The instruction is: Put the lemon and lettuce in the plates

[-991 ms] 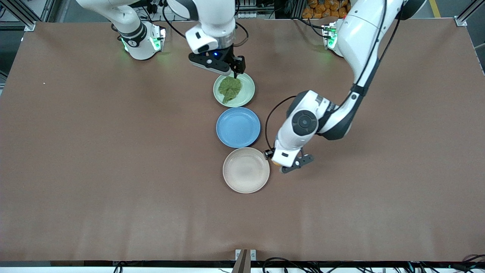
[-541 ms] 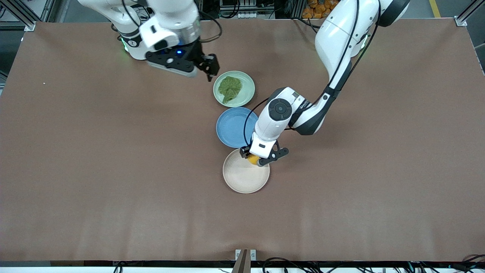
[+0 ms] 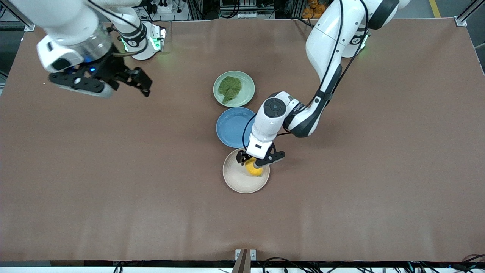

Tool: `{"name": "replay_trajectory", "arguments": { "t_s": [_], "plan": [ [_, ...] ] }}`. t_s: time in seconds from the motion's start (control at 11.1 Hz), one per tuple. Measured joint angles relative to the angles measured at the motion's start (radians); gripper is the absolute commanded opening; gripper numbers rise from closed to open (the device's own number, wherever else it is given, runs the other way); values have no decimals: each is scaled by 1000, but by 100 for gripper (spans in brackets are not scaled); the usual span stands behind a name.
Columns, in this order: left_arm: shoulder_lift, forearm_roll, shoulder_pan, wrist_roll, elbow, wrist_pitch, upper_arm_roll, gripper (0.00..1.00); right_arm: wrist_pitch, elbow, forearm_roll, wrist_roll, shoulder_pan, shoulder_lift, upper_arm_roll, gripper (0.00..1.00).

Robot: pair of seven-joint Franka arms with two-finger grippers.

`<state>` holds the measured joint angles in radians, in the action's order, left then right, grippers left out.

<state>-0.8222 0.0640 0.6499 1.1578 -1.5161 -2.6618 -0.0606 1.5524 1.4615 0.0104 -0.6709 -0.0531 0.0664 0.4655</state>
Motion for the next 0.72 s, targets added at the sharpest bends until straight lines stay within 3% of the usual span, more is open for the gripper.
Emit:
{"name": "replay_trajectory", "arguments": {
  "t_s": [0.36,0.72],
  "plan": [
    [28,1,-17,5,8,45,40,100,-5,0,-3,207,-12,-3,-187,100],
    [193,20,-172,-63,24,355,46,100,-8,0,-4,348,-32,-8,-293,100]
  ]
}}
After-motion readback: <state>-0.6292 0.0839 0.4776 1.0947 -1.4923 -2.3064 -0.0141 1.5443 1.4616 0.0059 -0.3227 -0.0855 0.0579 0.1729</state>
